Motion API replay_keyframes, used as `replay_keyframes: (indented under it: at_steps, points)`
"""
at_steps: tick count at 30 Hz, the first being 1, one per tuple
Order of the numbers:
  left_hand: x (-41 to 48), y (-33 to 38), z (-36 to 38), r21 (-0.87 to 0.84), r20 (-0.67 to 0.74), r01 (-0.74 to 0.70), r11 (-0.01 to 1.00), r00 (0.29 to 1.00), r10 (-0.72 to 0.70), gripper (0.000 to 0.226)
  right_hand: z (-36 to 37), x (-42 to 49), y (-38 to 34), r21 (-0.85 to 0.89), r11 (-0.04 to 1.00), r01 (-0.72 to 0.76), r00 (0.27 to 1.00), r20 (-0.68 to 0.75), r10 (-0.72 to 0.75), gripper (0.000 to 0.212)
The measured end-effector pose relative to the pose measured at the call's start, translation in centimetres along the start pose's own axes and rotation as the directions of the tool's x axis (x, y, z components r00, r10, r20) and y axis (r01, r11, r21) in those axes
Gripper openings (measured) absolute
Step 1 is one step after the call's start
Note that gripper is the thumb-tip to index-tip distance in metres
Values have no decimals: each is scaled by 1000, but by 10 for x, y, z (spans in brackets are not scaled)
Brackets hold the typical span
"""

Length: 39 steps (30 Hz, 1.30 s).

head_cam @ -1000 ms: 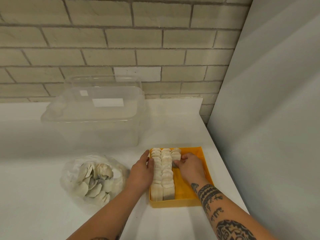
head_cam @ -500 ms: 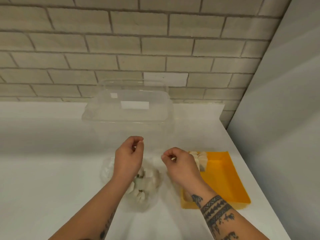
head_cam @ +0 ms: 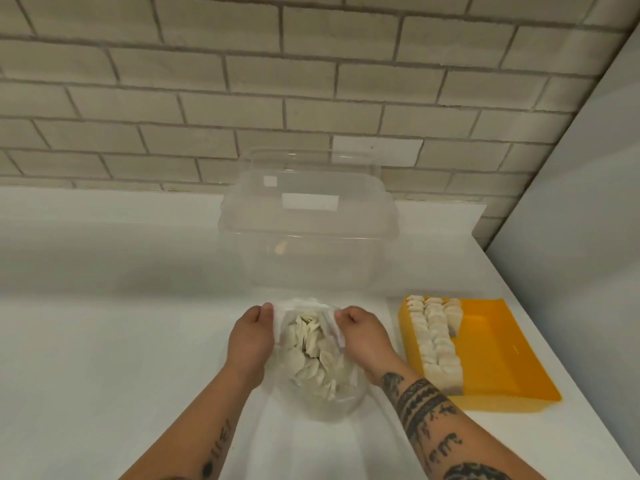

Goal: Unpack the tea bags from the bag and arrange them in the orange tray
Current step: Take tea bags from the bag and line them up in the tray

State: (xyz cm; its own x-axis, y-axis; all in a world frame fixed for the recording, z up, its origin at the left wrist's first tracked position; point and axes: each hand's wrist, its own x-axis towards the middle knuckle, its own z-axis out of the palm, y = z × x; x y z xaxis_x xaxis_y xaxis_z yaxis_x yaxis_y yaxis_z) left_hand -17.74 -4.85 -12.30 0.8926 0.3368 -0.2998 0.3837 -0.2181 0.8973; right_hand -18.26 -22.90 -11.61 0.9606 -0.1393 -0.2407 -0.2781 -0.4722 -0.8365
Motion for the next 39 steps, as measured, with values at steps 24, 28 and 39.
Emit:
replay_keyframes:
  at_steps: [24, 28, 39]
  points:
    - [27, -12, -18, 367, 473, -739, 565, 671, 571, 29, 0, -39, 18, -581, 640, 503, 847, 187, -497, 32]
    - [31, -14, -22, 566, 624, -649, 508, 740, 251, 64, -1, -43, 29, -636, 595, 491, 871, 341, -354, 36]
    - [12, 6, -23, 72, 352, -651, 755, 725, 592, 29, 3, -27, -9, -404, 905, 134, 990, 18, -139, 13]
